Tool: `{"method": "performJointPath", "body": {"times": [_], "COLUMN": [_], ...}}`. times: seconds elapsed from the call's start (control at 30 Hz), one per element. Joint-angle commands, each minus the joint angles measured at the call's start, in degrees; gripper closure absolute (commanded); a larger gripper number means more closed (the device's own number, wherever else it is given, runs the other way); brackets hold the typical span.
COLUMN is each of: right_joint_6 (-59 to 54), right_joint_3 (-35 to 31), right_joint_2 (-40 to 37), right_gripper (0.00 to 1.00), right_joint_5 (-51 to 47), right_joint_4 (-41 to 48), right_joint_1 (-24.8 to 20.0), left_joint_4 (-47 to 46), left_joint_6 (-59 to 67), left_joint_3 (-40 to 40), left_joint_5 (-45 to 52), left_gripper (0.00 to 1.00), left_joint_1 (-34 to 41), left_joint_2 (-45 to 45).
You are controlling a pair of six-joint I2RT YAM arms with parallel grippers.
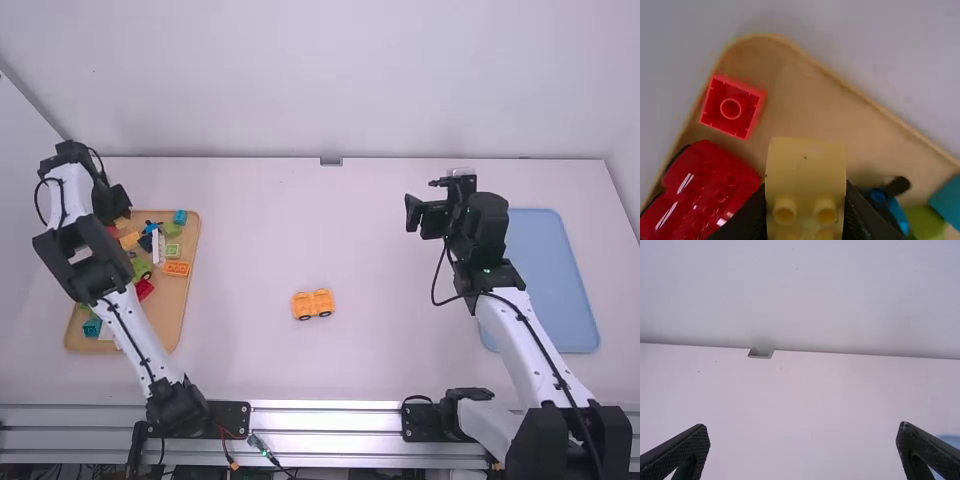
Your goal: Assemble lego blocks to make yellow taxi
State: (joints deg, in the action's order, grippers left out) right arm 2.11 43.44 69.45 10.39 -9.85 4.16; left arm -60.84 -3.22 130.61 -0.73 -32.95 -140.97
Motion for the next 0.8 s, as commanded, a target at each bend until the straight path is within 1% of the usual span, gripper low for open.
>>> {"method": "performJointPath", "body": {"times": [0.0, 0.03, 0.13, 0.23, 0.37, 0.47, 0.57, 0.7, 0.77], "right_joint_6": [0.09, 0.11, 0.68, 0.68, 0.68, 0.70, 0.68, 0.39, -0.46], "right_joint_3": [2.29, 2.29, 2.29, 2.29, 2.29, 2.29, 2.29, 2.29, 2.29], "right_joint_2": [0.15, 0.15, 0.15, 0.15, 0.15, 0.15, -0.57, -3.30, -4.61], "right_gripper": [0.01, 0.01, 0.01, 0.01, 0.01, 0.01, 0.01, 0.01, 0.01], "right_joint_5": [0.33, 0.33, 0.33, 0.31, 0.31, 0.31, 0.33, 0.31, 0.28], "right_joint_4": [0.00, 0.02, 0.13, 0.52, 1.31, 1.33, 1.79, 5.22, 6.99], "right_joint_1": [0.04, 0.02, 0.02, 0.00, -0.04, 0.04, -0.09, -0.02, 0.07], "left_joint_4": [0.00, 0.09, 1.05, 4.15, 11.43, 13.62, 10.58, 1.62, 0.83], "left_joint_6": [0.07, 0.13, 1.84, 4.15, 6.78, 12.55, 20.68, 28.72, 34.12], "left_joint_3": [0.92, 0.74, -2.21, -7.69, -19.87, -27.91, -33.03, -35.82, -37.99], "left_joint_5": [-0.31, -0.26, -0.37, -0.24, -0.22, 2.93, 6.47, 4.11, 3.61], "left_gripper": [0.98, 0.98, 0.98, 0.98, 0.98, 0.98, 0.98, 0.98, 0.98], "left_joint_1": [2.45, 2.78, 6.38, 10.25, 16.41, 21.07, 26.99, 35.89, 39.47], "left_joint_2": [5.60, 6.14, 11.47, 17.16, 26.82, 33.16, 37.07, 37.90, 37.90]}}
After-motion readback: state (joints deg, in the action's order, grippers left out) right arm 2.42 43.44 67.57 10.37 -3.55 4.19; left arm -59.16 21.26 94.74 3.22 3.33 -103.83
